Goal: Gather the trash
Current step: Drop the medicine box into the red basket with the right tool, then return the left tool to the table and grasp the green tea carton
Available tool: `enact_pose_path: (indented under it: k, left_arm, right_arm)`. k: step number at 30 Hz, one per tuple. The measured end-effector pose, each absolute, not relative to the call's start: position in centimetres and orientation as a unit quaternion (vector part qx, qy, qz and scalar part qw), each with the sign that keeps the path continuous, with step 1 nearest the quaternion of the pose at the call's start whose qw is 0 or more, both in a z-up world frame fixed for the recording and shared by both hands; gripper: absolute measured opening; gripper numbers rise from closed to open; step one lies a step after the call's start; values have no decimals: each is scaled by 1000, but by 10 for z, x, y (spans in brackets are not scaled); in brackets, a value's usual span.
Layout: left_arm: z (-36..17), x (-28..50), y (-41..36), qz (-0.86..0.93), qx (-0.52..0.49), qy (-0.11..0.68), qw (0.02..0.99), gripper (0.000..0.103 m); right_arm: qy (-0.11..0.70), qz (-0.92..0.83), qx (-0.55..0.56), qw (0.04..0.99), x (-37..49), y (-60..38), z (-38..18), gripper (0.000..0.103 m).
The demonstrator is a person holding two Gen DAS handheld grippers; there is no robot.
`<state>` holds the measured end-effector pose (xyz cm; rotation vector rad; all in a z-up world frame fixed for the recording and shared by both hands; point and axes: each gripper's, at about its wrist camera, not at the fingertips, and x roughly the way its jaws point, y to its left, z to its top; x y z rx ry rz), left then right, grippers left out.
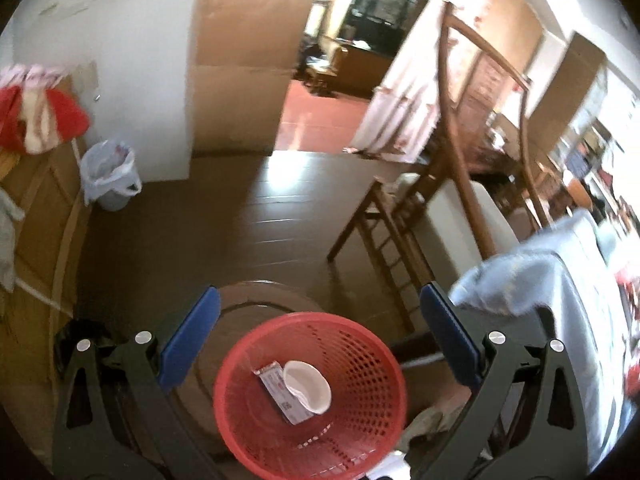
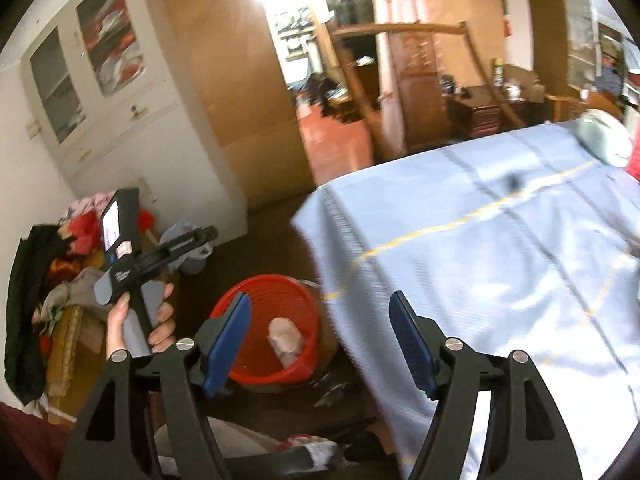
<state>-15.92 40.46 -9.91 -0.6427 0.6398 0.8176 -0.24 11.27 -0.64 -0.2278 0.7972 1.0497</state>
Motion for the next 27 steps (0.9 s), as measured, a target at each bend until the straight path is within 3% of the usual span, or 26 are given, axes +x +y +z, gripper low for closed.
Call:
enact_pose_path:
  k: [14, 27]
  left_arm:
    - [-64, -89, 304, 262, -208, 364, 869, 96]
    - [-25, 69, 142, 47, -97, 404, 908, 96]
  right_arm:
    - [334, 329, -89, 878, 59, -48, 12, 81]
    - [338, 140, 21, 931, 155, -240, -12, 87]
